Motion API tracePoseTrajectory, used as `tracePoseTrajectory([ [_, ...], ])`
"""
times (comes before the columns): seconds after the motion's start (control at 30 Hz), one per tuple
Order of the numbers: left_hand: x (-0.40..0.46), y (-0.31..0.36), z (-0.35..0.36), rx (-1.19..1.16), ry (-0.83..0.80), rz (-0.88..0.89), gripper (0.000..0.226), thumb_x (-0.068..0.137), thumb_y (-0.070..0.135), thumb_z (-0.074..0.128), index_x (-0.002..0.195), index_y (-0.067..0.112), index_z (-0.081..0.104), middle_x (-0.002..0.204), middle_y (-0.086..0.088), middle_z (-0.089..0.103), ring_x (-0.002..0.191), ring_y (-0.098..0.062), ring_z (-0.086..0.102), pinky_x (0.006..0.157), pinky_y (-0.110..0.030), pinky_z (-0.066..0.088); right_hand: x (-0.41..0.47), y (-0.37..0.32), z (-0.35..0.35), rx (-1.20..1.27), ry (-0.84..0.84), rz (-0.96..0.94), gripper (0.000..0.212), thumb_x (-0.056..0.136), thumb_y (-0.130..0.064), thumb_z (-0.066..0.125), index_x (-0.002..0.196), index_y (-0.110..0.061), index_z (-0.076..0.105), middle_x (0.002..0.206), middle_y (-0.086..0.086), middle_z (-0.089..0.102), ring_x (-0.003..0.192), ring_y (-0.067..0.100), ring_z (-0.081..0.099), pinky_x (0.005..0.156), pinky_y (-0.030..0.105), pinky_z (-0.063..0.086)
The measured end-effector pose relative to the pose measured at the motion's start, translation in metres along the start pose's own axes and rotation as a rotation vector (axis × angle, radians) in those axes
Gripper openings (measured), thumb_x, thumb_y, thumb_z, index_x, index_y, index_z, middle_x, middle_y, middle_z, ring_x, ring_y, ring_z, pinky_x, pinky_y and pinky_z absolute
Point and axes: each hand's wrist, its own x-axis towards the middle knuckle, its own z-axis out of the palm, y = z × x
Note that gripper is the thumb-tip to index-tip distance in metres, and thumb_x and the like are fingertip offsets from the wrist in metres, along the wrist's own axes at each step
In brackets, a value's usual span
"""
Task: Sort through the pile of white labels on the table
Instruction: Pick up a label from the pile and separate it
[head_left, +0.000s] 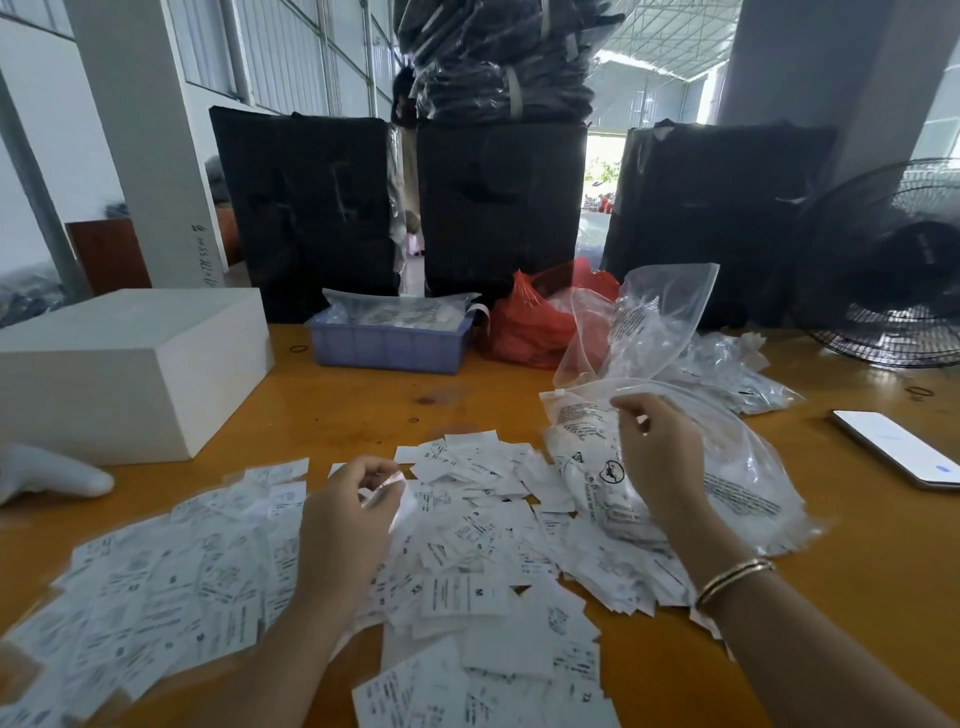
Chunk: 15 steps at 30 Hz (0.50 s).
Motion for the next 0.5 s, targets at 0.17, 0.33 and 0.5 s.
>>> tracePoseTrajectory([
  [0.17, 0.002, -0.007, -0.005, 0.260, -0.056, -0.007, 0.015, 0.084, 0.017, 0.071, 0.098, 0.019, 0.068, 0.084, 0.006, 0.064, 0.066, -0.009, 0.058, 0.055, -0.024, 0.048, 0.021, 0.042, -0.010, -0.462, -0.406, 0.235, 0.017, 0.091, -0.017, 0.056, 0.084, -0.013, 0.071, 0.094, 0.008, 0.069, 0.081, 0.022, 0.060, 0.067, 0.028, 0.045],
  [0.33, 0.003, -0.006, -0.005, 0.393, -0.017, 0.060, 0.016, 0.083, 0.018, 0.070, 0.099, 0.019, 0.069, 0.103, 0.001, 0.065, 0.093, -0.019, 0.057, 0.079, -0.038, 0.049, 0.012, 0.044, -0.010, -0.689, -0.427, 0.169, 0.022, 0.094, -0.027, 0.053, 0.093, -0.017, 0.072, 0.101, 0.005, 0.064, 0.097, 0.025, 0.056, 0.084, 0.037, 0.049],
  [0.5, -0.001, -0.002, -0.002, 0.322, -0.031, 0.175, 0.011, 0.081, 0.013, 0.071, 0.091, 0.016, 0.071, 0.095, -0.001, 0.067, 0.085, -0.020, 0.059, 0.075, -0.039, 0.052, 0.011, 0.043, -0.011, -0.527, -0.344, 0.236, 0.016, 0.091, -0.029, 0.057, 0.086, -0.020, 0.069, 0.088, -0.001, 0.066, 0.083, 0.021, 0.058, 0.083, 0.040, 0.049],
])
